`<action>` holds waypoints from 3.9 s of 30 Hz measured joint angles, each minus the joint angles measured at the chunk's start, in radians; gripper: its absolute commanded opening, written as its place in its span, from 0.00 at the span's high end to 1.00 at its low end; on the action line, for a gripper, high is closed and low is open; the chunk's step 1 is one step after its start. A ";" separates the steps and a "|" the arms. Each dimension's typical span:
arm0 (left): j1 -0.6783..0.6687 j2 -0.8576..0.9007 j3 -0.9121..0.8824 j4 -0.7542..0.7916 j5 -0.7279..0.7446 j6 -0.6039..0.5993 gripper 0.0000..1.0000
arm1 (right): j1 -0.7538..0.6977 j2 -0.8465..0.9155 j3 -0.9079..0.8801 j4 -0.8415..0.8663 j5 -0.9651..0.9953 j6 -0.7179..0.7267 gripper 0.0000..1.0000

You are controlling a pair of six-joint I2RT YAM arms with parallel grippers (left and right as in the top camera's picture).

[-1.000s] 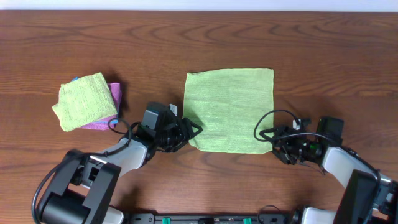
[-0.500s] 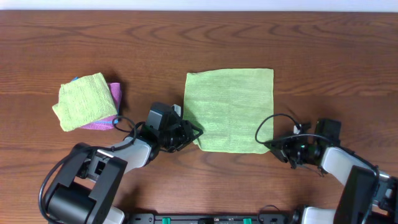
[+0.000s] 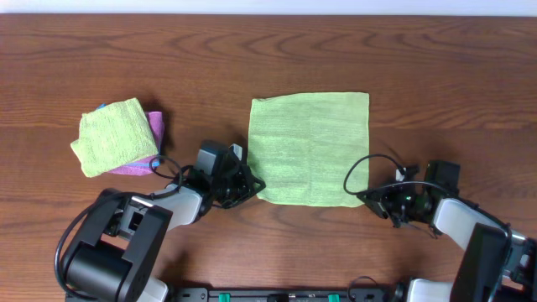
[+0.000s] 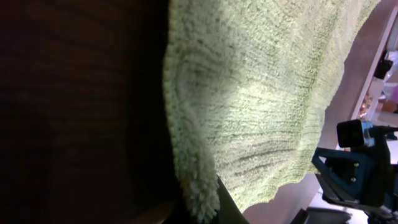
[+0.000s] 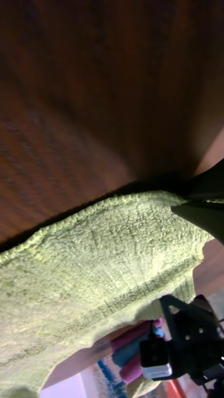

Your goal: Fold the cloth

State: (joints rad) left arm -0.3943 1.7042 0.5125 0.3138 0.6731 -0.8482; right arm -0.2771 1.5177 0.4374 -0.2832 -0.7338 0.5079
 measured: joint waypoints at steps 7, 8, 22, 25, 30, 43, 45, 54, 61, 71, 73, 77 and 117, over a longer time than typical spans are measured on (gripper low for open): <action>0.051 -0.002 0.002 -0.076 0.084 0.070 0.94 | 0.000 -0.002 -0.001 -0.076 -0.021 -0.043 0.99; 0.053 -0.006 0.001 -0.094 0.089 0.079 0.94 | 0.000 -0.006 -0.001 -0.091 -0.021 -0.050 0.99; 0.052 -0.175 -0.034 -0.441 0.067 0.174 0.94 | 0.000 -0.190 -0.022 -0.328 0.038 -0.123 0.99; 0.052 -0.222 -0.037 -0.483 0.057 0.175 0.94 | 0.001 -0.238 -0.023 -0.378 0.035 -0.134 0.99; 0.052 -0.325 -0.038 -0.519 0.051 0.176 0.94 | 0.001 -0.336 -0.023 -0.439 0.031 -0.144 0.99; 0.052 -0.401 -0.035 -0.528 0.027 0.162 0.94 | 0.001 -0.460 0.012 -0.456 0.018 -0.146 0.99; 0.051 -0.401 -0.021 -0.530 0.023 0.156 0.94 | 0.001 -0.460 0.034 -0.449 0.012 -0.146 0.99; 0.048 -0.401 0.089 -0.537 -0.071 0.142 0.94 | 0.005 -0.460 0.055 -0.334 -0.005 -0.106 0.99; 0.045 -0.388 0.114 -0.501 -0.177 0.142 0.94 | 0.085 -0.412 0.058 -0.130 0.003 -0.017 0.99; 0.045 -0.261 0.171 -0.398 -0.263 0.167 0.94 | 0.142 -0.255 0.114 -0.035 0.079 0.026 0.99; 0.045 -0.230 0.198 -0.379 -0.274 0.178 0.94 | 0.143 -0.234 0.135 -0.014 0.087 0.027 0.99; 0.043 -0.161 0.256 -0.348 -0.292 0.198 0.94 | 0.143 -0.185 0.159 0.025 0.101 0.030 0.99; 0.050 0.173 0.438 -0.125 -0.441 0.248 0.91 | 0.253 0.166 0.400 0.210 0.333 0.033 0.99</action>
State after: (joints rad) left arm -0.3439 1.8774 0.9504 0.1890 0.2321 -0.6006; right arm -0.0246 1.6840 0.8371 -0.0734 -0.4004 0.5411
